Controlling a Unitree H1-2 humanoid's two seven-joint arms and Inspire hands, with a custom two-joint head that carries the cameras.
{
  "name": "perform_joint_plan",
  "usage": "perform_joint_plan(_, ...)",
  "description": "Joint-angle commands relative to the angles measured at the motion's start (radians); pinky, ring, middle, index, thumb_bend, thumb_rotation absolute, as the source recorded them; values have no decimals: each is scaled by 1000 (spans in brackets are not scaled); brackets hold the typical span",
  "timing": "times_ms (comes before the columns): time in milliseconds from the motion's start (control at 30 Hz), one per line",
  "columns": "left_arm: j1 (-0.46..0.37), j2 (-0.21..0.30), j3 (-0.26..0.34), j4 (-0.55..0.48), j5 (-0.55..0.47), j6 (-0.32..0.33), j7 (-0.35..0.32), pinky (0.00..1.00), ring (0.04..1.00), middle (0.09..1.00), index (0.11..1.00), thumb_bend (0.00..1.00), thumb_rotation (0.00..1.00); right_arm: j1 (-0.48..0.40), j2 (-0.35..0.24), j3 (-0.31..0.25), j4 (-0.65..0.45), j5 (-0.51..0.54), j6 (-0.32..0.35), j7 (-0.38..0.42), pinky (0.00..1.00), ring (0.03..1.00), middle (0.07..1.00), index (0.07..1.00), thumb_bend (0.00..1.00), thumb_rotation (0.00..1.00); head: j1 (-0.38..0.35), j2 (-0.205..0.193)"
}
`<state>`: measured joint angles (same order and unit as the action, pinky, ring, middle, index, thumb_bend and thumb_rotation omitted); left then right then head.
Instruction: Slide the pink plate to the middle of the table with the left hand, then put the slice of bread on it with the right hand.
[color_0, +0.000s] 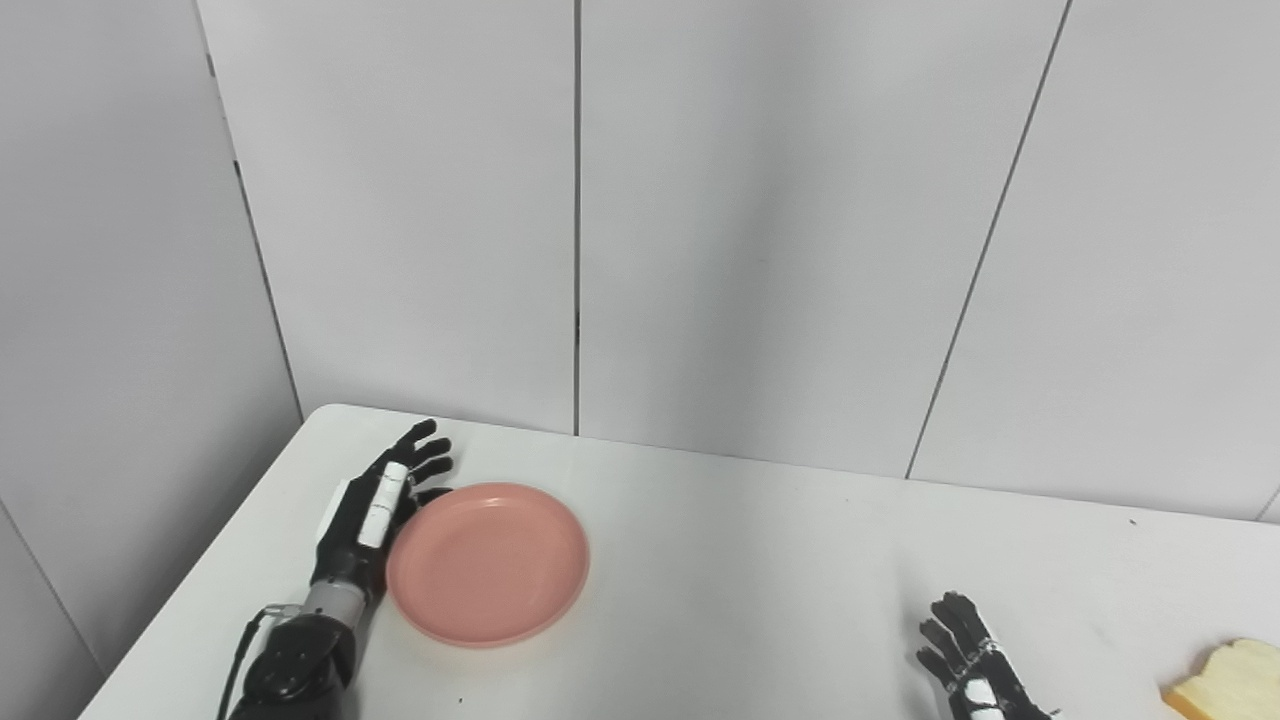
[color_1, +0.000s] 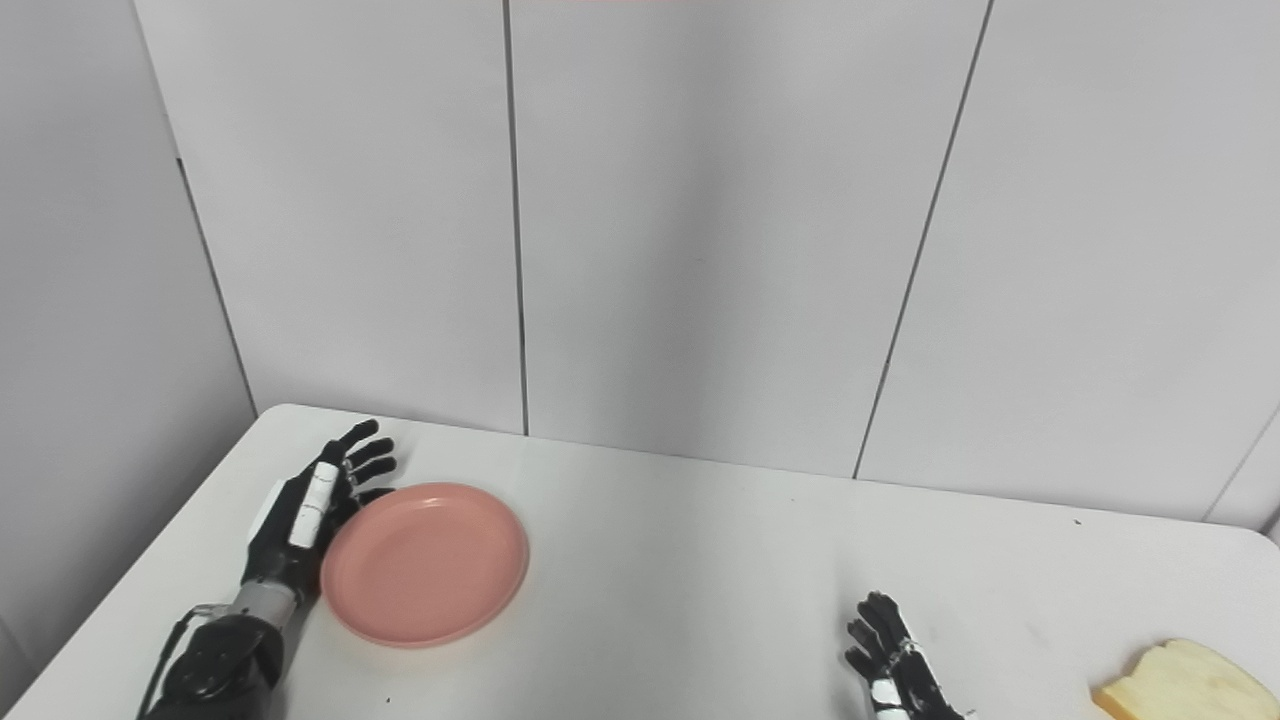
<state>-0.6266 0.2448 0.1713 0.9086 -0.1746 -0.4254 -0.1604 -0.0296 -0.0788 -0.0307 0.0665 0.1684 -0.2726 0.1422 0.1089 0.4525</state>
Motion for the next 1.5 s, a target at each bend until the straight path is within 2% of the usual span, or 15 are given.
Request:
perform_joint_plan(0,-14,-13,-9,-42,3,4,7,676,816,820,815,942,880,63,18,7,41,0,4,-2,903,902,916,914,786,815,1,1)
perform_joint_plan(133,-12,-38,-29,-61,19,12,15,637,806,814,816,961,884,65,22,8,28,-1,19,-5,898,897,912,911,800,809,-14,9)
perform_joint_plan(233,-12,-59,-42,-62,26,18,21,657,805,807,813,984,879,66,23,9,24,-4,21,-6,896,898,915,911,798,810,-18,12)
perform_joint_plan(500,-2,-121,-54,-96,12,56,9,671,817,828,831,963,897,71,38,16,-3,-17,38,-14,889,896,913,909,780,805,-53,31)
perform_joint_plan(733,18,-165,-64,-126,11,98,8,696,829,835,833,967,900,72,62,32,-34,-39,68,-30,886,890,911,907,783,804,-137,52)
perform_joint_plan(867,29,-179,-69,-139,13,116,7,704,835,841,834,930,908,73,79,44,-48,-61,81,-47,873,883,904,896,772,800,-178,61)
perform_joint_plan(1133,37,-210,-68,-133,1,116,-2,704,839,842,824,905,898,65,125,75,-64,-130,95,-86,858,882,905,892,772,820,-275,73)
perform_joint_plan(1267,34,-224,-60,-116,-6,107,1,752,858,852,828,922,874,60,148,85,-58,-145,87,-101,867,878,903,892,758,809,-333,72)
perform_joint_plan(1467,53,-253,-69,-127,5,91,22,747,857,868,840,891,862,52,163,99,-53,-175,81,-122,865,884,904,889,759,820,-370,72)
